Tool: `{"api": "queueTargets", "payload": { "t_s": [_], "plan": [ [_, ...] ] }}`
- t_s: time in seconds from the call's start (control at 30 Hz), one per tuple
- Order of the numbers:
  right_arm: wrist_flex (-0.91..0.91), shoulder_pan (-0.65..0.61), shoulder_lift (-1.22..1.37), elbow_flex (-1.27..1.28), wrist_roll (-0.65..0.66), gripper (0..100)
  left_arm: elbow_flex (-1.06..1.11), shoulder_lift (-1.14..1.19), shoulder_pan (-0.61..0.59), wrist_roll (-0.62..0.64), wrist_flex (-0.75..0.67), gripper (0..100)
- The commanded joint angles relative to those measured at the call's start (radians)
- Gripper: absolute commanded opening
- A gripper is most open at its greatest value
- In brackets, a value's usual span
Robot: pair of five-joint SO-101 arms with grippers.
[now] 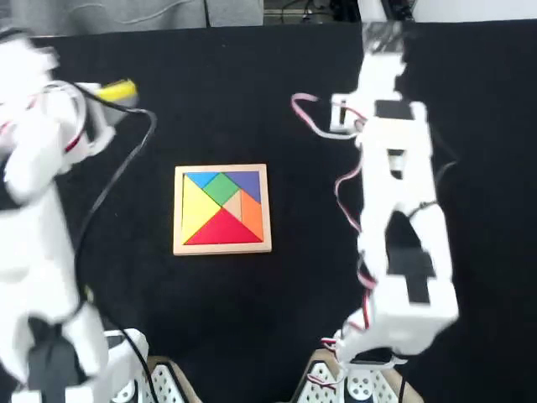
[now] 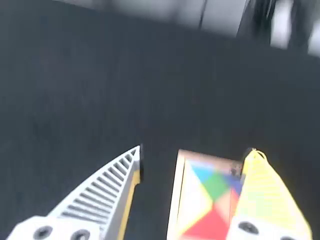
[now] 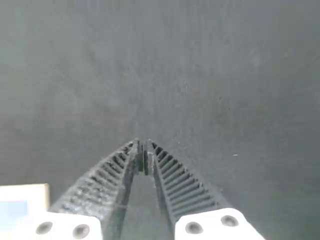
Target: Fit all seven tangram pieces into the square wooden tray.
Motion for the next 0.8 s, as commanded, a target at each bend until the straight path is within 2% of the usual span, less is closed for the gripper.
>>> {"api": "queueTargets", "payload": {
  "t_s": [0.0, 0.1, 0.2, 0.3, 0.37, 0.53, 0.57, 0.7, 0.77],
  "plan": [
    [0.241, -0.009, -0.254, -0.165, 0.008, 1.5, -0.153, -0.178, -0.041, -0.005, -0.034, 29],
    [0.377, -0.009, -0.446, -0.271, 0.008, 1.5, -0.179, -0.285, -0.041, -0.006, -0.029, 18],
    [0.456, -0.009, -0.631, -0.332, 0.009, 1.5, -0.148, -0.373, -0.041, -0.006, -0.029, 3],
    [0.520, -0.009, -0.799, -0.326, 0.009, 1.5, -0.087, -0.446, -0.035, -0.006, -0.029, 6],
    [0.563, -0.009, -0.901, -0.286, 0.009, 1.5, -0.044, -0.496, -0.033, -0.006, -0.029, 3],
    [0.605, -0.009, -1.175, -0.160, 0.011, 1.5, 0.067, -0.678, -0.033, -0.008, -0.028, 3],
    [0.603, -0.009, -1.230, -0.131, 0.026, 1.5, 0.093, -0.724, -0.033, -0.032, -0.028, 3],
    [0.574, -0.015, -1.414, -0.027, 0.146, 1.5, 0.283, -0.913, -0.035, -0.304, -0.034, 3],
    [0.528, -0.049, -1.483, 0.038, 0.155, 1.5, 0.409, -0.996, -0.035, -0.330, -0.037, 3]
  ]
}}
